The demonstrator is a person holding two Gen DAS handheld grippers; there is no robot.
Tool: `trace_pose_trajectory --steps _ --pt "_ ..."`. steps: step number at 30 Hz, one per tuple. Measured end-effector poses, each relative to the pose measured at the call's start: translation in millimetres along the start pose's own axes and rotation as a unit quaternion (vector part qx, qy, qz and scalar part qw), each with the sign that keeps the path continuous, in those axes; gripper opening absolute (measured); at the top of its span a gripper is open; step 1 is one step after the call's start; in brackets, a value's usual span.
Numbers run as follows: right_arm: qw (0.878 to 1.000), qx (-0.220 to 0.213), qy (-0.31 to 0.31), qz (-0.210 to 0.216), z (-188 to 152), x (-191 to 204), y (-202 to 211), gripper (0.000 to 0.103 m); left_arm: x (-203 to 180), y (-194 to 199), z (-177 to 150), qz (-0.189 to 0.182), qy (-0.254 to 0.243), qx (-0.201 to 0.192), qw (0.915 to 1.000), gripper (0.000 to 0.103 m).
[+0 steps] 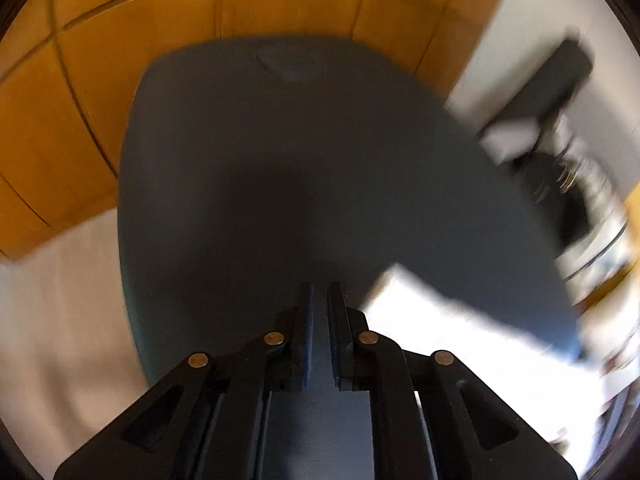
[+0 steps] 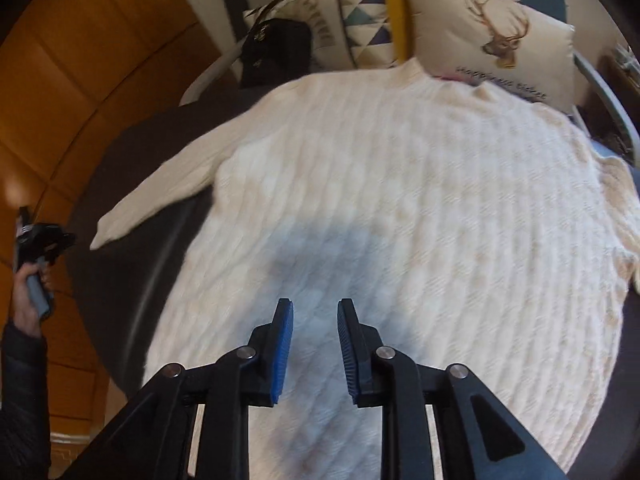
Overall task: Fold clothes
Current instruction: 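Lay the held sleeve across the sweater body and open the left gripper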
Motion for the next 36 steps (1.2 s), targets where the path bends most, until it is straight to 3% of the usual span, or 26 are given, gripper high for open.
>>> trace_pose_trajectory --steps 2,3,6,8,11,14,18,20,22,24,27,30,33,36 --pt "1.000 0.007 0.011 -0.006 4 1 -9 0.022 -48 15 -14 -0.052 -0.064 -0.001 0.9966 0.009" --pt "1.000 0.012 0.020 -0.009 5 5 -16 0.022 -77 22 -25 -0.079 -0.104 0.001 0.9914 0.009" --pt "0.998 0.026 0.047 -0.017 7 15 -34 0.022 -153 16 -63 -0.107 -0.213 0.028 0.9707 0.011" --pt "0.997 0.036 0.067 -0.033 7 17 -47 0.022 -191 0 -86 -0.087 -0.279 0.039 0.9555 0.011" --pt "0.992 0.047 0.105 -0.061 -6 6 -56 0.022 -207 -31 -101 -0.005 -0.348 0.034 0.9368 0.013" --pt "0.991 0.061 0.111 -0.053 -22 -14 -44 0.021 -198 -44 -89 0.051 -0.367 0.010 0.9290 0.018" --pt "0.997 0.065 0.039 0.002 -22 -37 -23 0.021 -177 -24 -70 0.056 -0.307 0.021 0.9498 0.018" --pt "0.999 0.036 0.001 0.038 -18 -38 -3 0.024 -180 11 -80 0.013 -0.290 -0.006 0.9571 0.018" --pt "0.998 0.035 -0.001 0.059 -27 -32 11 0.024 -207 46 -108 -0.036 -0.318 -0.019 0.9473 0.018" --pt "0.998 0.042 0.021 0.044 -42 -22 13 0.024 -248 64 -141 -0.068 -0.385 -0.031 0.9198 0.018" --pt "0.996 0.057 0.027 0.069 -58 0 6 0.024 -304 54 -158 -0.049 -0.441 -0.046 0.8951 0.018" --pt "0.994 0.049 0.054 0.086 -60 32 1 0.024 -324 25 -125 -0.030 -0.421 -0.038 0.9060 0.018" --pt "0.992 0.043 0.060 0.098 -48 61 -18 0.025 -314 4 -119 0.016 -0.411 -0.018 0.9115 0.018" --pt "0.987 0.093 0.060 0.113 -48 83 -55 0.025 -305 -35 -116 0.040 -0.411 0.015 0.9108 0.018"
Point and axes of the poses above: each gripper's, at about its wrist camera, not at the fingertips, and y roughly against the way its jaws point, x to its left, z to its top, the point moved 6 cm from there along -y, roughly the way its jaws point, and after that the axes turned 7 degrees about -y, right-handed, at the moved point
